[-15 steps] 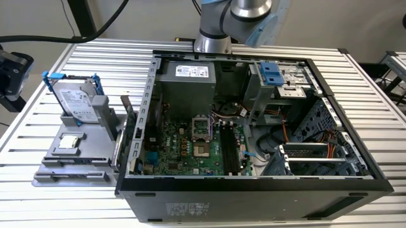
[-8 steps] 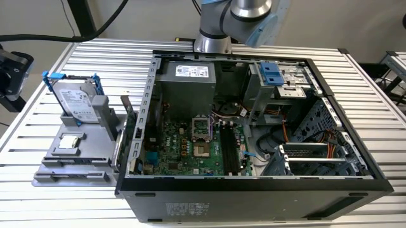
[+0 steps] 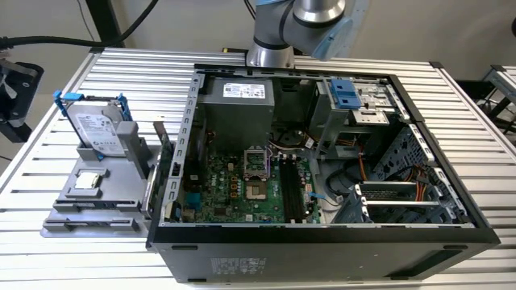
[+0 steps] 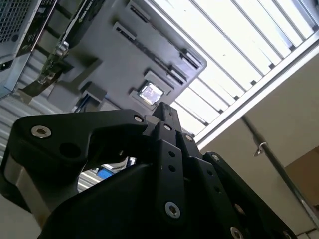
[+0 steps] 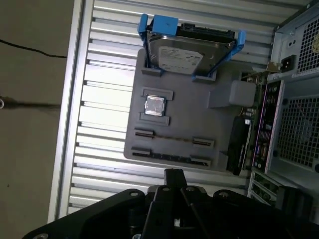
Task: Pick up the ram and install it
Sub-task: 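Pick up the ram and move it above insertion slot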
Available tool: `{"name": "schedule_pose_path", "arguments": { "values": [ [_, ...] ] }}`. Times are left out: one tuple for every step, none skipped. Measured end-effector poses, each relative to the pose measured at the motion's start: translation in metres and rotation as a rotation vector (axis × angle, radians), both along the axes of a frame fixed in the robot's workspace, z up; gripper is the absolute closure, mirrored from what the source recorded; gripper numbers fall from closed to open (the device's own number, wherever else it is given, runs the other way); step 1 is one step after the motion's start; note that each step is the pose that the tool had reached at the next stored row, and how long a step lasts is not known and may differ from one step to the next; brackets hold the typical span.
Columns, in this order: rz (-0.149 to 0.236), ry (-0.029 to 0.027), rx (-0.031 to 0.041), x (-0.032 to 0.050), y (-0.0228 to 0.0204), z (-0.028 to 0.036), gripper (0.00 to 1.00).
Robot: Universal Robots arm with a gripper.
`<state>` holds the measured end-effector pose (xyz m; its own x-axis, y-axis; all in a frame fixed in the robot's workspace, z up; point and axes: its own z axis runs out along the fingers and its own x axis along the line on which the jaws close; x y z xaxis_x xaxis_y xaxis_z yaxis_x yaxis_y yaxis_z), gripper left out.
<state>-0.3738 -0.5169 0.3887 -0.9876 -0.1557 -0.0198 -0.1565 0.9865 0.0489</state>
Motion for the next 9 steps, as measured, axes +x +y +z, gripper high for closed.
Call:
{"name": "schedule_pose_path", "arguments": {
  "values": [
    [0.017,0.0,0.0,0.0,0.0,0.0,1.0],
    [0.035,-0.0001,0.0,0.0,0.0,0.0,1.0],
    [0.053,-0.0001,0.0,0.0,0.0,0.0,1.0],
    [0.07,0.0,0.0,0.0,0.0,0.0,1.0],
    [0.084,0.0,0.0,0.0,0.0,0.0,1.0],
    [0.095,0.0,-0.0001,0.0,0.0,0.0,1.0],
    [0.105,0.0,0.0,0.0,0.0,0.0,1.0],
    [0.118,-0.0001,0.0,0.0,0.0,0.0,1.0],
    [0.13,0.0,0.0,0.0,0.0,0.0,1.0]
  ]
}}
